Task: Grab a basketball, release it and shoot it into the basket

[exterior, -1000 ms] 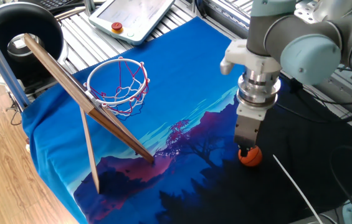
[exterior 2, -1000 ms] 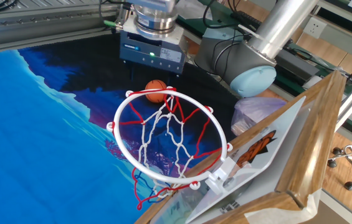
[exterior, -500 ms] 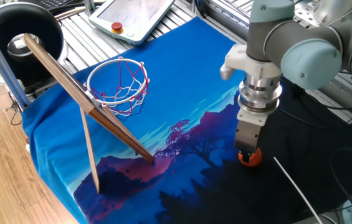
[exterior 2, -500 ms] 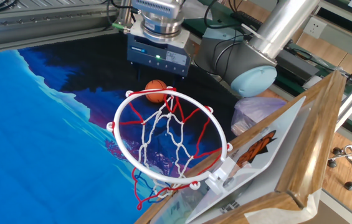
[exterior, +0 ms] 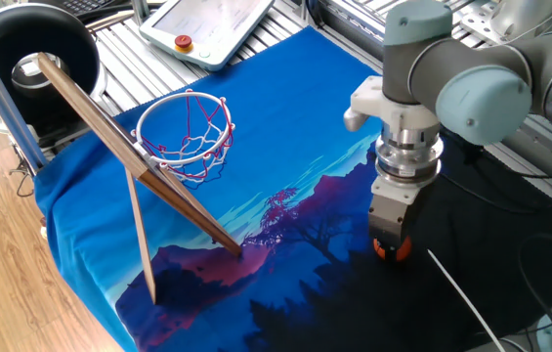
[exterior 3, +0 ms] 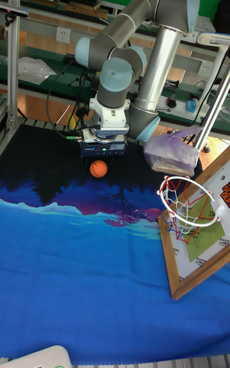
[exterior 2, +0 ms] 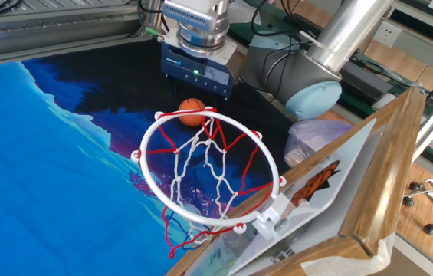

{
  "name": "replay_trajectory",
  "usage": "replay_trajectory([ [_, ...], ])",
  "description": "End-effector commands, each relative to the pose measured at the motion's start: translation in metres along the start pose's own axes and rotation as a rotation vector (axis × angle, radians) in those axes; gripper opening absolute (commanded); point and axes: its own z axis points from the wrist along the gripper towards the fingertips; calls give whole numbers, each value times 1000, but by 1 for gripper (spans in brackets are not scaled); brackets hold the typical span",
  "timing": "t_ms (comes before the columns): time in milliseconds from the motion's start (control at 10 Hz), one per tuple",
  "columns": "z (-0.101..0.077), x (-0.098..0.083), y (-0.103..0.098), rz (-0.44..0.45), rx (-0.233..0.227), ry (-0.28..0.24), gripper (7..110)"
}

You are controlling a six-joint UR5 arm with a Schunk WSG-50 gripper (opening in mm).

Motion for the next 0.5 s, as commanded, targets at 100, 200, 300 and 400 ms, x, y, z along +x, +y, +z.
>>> replay_trajectory([
  [100, 9, -24, 5, 34, -29, -61, 88],
  [200, 8, -34, 3, 35, -26, -95, 88],
  [300, 9, -34, 4, 42, -27, -100, 66],
  [400, 12, -27, 4, 45, -24, -73, 66],
])
